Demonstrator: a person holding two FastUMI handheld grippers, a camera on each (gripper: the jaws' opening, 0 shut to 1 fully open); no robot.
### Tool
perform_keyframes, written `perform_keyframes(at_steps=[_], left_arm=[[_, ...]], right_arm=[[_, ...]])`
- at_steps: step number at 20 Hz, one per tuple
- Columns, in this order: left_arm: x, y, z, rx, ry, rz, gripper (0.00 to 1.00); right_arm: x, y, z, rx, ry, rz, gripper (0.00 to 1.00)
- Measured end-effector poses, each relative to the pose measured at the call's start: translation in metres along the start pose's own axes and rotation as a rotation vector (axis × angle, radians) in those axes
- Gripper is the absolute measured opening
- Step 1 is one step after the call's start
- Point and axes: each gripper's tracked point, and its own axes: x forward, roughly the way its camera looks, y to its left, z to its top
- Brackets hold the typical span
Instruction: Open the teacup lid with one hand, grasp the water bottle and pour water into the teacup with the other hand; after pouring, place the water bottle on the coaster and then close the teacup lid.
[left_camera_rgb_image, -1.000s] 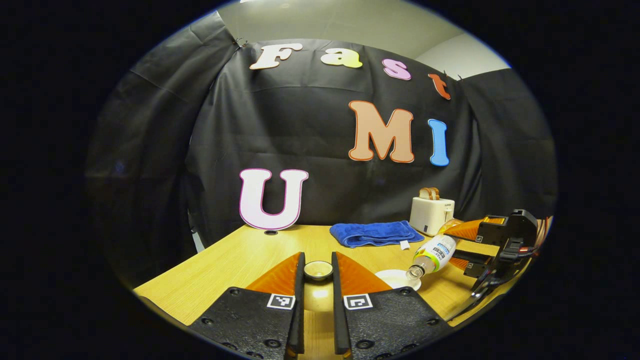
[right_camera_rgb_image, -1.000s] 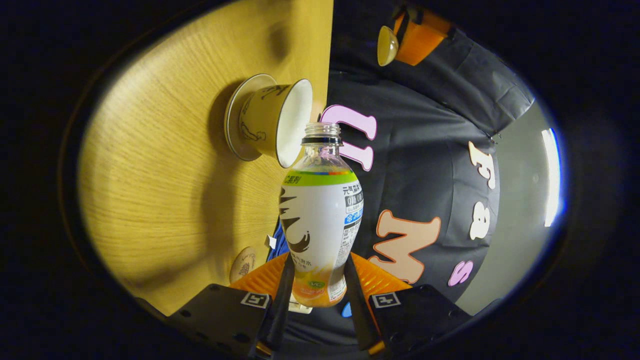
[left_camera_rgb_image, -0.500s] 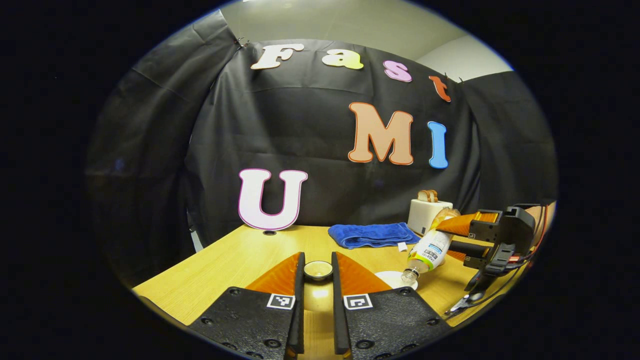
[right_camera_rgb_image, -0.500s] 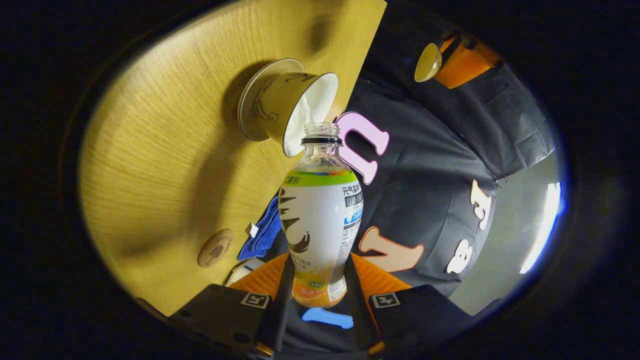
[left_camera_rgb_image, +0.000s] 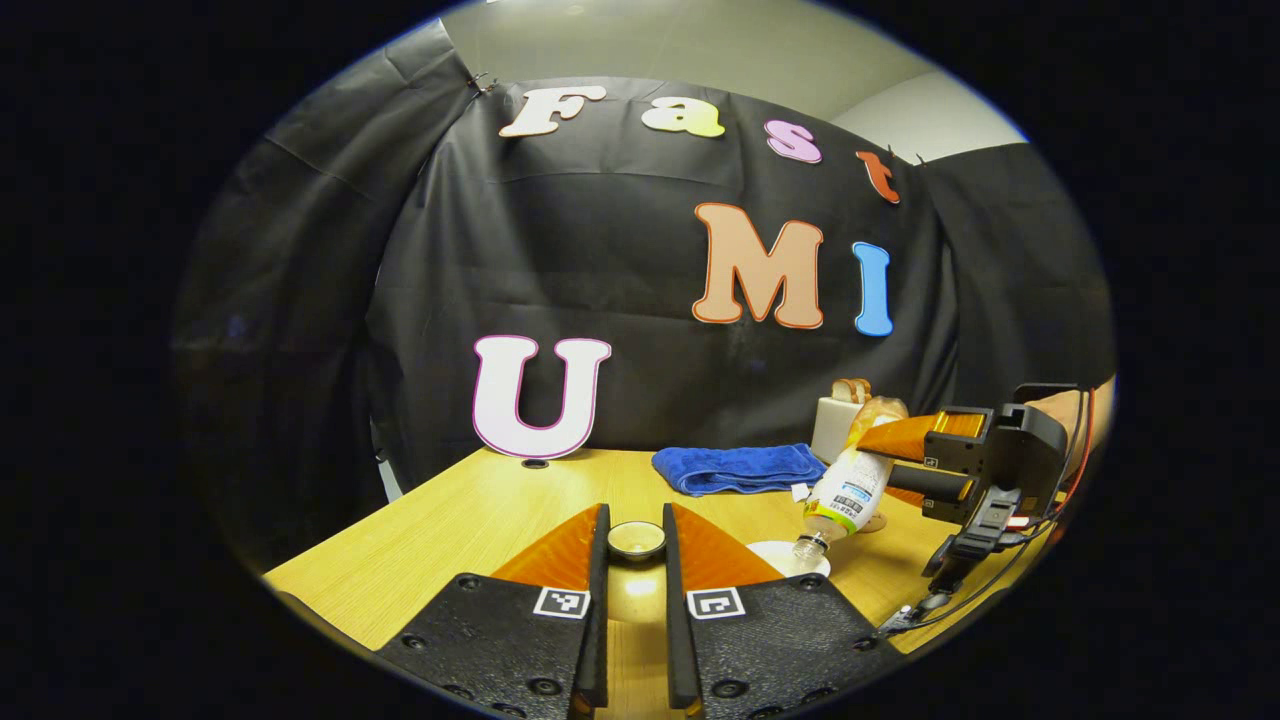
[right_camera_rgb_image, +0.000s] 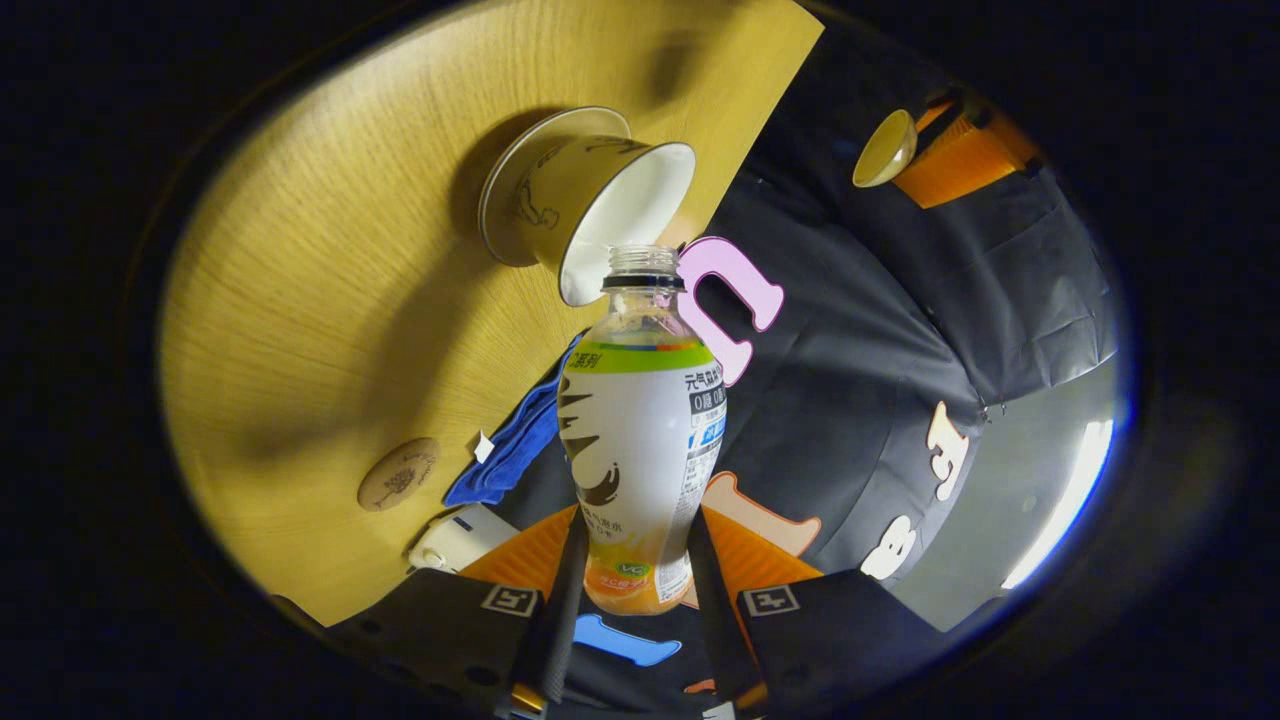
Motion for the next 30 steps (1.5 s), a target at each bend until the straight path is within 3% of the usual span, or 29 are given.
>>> perform_keyframes(at_steps=[10, 18, 26, 30], left_arm=[[0.004, -0.008, 0.008, 0.018, -0.015, -0.019, 0.2], [0.018, -0.034, 0.009, -0.003, -0.011, -0.083, 0.2], [0.035, -0.06, 0.002, -0.062, 0.014, -0.139, 0.2], [0.046, -0.076, -0.003, -0.063, 0.017, -0.172, 0.2]], right_arm=[[-0.016, 0.045, -0.008, 0.421, 0.065, 0.138, 0.59], [-0.037, 0.07, -0.018, 0.941, 0.156, 0.234, 0.6], [-0.054, 0.081, -0.05, 1.473, 0.241, 0.224, 0.59], [-0.062, 0.082, -0.061, 1.572, 0.276, 0.193, 0.59]])
